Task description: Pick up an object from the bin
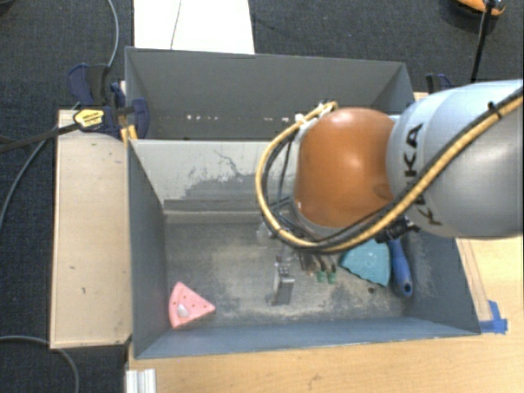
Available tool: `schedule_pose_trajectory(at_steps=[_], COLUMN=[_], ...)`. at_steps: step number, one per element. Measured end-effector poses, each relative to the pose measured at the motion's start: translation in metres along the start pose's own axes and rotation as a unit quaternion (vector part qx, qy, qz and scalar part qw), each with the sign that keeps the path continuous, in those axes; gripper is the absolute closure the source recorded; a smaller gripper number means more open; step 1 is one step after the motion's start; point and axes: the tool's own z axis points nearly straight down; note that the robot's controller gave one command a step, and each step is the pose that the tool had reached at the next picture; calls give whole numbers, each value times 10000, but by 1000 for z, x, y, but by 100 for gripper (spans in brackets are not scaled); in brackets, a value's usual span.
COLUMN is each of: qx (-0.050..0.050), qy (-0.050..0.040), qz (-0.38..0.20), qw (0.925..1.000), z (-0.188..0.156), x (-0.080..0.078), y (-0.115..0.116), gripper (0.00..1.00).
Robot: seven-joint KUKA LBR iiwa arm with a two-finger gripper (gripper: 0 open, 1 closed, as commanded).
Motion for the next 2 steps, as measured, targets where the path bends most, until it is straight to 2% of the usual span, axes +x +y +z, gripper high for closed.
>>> schedule_pose_trajectory(at_steps=[1,2], qx=[-8,-9], qy=[-42,-49], qz=[30,-441], qw=[10000,9990], z=[-4,54], x=[-2,-5], y=[-1,26], gripper=[0,0])
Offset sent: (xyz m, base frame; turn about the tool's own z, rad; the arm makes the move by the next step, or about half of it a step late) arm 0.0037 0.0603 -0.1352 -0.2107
